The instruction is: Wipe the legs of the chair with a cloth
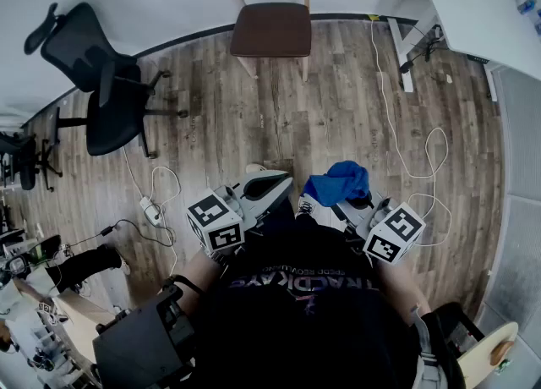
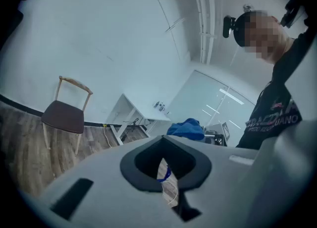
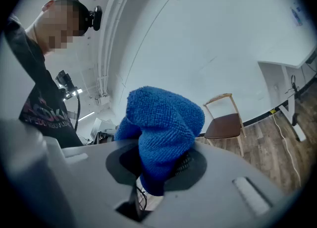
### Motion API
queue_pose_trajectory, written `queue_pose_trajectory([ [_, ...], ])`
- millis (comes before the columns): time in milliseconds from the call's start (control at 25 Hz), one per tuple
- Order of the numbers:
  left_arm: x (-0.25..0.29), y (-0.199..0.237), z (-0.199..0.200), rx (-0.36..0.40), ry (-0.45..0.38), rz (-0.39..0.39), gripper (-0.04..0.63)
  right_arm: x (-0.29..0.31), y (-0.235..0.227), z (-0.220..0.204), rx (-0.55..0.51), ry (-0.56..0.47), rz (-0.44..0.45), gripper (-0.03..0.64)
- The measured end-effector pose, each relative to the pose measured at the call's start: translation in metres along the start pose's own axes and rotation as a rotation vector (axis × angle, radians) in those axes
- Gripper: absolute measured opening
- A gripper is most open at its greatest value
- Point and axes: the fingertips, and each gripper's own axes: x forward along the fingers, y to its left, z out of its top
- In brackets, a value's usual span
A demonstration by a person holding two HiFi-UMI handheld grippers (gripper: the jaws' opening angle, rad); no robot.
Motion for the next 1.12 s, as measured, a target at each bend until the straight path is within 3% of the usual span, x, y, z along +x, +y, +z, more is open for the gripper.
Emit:
queue_pose_trajectory([
  [440,0.003,-0.001,-0.001,0.003,0.004,0.002,0.0,-0.001,0.001,0.002,-0.009,0.002,0.005,0.08],
  [760,0.006,-0.005,0.002,0.008,0.009,0.007,0.0,-0.003,0.01,0.011,-0.023,-0.035,0.061,0.083],
  [1120,-0.018,-0.002,0.011,0.034,-0.049,0.1,0.0,0.004,0.012,0.012,-0.005,-0.042,0.126,0.083],
])
